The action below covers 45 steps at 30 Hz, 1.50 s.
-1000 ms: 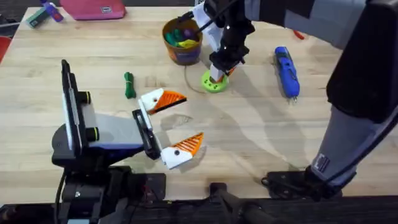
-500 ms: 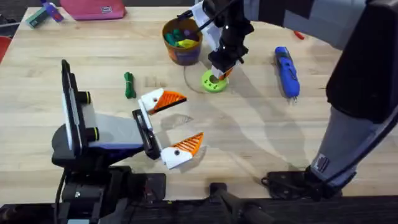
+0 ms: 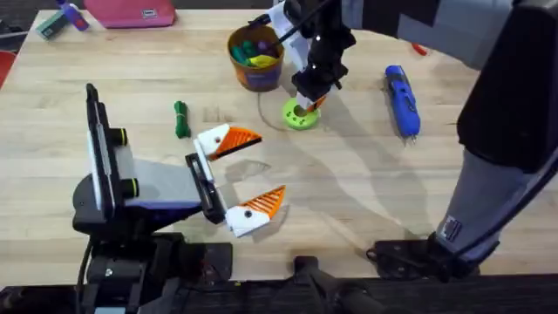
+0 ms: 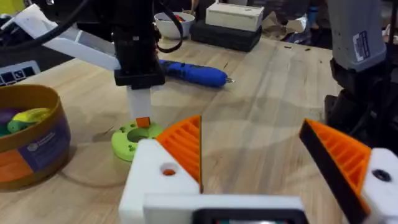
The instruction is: Pick up the gripper from the table and insert it into the empty holder that is missing its gripper. Then pick up a screw, insert it into the mounting hole, and use the screwdriver to tighten it. Finally, clean up the table by picking up the vegetable and placing it into the bucket.
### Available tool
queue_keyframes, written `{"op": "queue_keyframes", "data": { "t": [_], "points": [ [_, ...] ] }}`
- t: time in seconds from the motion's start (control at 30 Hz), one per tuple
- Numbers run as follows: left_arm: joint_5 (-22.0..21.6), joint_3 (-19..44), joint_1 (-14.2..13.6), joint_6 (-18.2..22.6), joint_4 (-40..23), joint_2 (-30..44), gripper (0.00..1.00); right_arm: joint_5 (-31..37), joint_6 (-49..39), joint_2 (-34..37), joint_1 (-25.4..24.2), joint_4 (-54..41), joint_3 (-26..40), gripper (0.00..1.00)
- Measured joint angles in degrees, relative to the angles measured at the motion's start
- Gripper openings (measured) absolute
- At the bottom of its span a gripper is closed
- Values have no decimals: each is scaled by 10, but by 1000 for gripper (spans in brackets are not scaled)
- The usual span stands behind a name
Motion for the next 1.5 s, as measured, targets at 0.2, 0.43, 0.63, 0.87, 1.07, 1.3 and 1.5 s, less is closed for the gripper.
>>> {"op": "queue_keyframes", "data": {
  "t": [0.2, 0.43, 0.63, 0.87, 1.07, 1.3, 1.5],
  "points": [
    [0, 0, 0, 0, 0, 0, 985, 0, 0, -22, 0, -8, 0, 7],
    [0, 0, 0, 0, 0, 0, 985, 0, 0, -135, 3, -96, 53, 7],
    [0, 0, 0, 0, 0, 0, 985, 5, 0, -165, 20, -190, 187, 7],
    [0, 0, 0, 0, 0, 0, 985, 61, 0, -166, 77, -249, 274, 6],
    [0, 0, 0, 0, 0, 0, 986, 76, -10, -161, 169, -253, 291, 6],
    [0, 0, 0, 0, 0, 0, 986, 56, -53, -133, 250, -251, 291, 6],
    [0, 0, 0, 0, 0, 0, 985, 2, -110, -133, 274, -250, 291, 6]
  ]
}}
